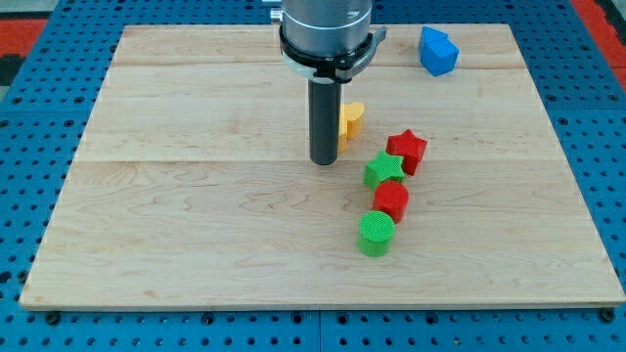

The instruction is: Push the yellow hexagon and yellow heart closer to the blue triangle

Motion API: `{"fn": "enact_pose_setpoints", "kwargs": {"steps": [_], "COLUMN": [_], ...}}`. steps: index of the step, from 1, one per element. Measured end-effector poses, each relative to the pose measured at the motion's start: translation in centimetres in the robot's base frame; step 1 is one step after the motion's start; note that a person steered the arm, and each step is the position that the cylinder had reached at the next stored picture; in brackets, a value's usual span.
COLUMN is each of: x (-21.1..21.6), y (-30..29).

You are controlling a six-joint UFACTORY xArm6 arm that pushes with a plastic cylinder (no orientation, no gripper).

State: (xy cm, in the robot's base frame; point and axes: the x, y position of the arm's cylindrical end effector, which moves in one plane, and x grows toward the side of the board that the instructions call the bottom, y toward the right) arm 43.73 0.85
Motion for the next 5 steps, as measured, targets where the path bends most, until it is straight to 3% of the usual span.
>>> {"fn": "enact_pose_setpoints", "kwargs": {"steps": [2,3,4,5], "x": [-7.8,-8.0,-4.4,-7.7], "y": [5.8,6.0,2.4,-4.2]}}
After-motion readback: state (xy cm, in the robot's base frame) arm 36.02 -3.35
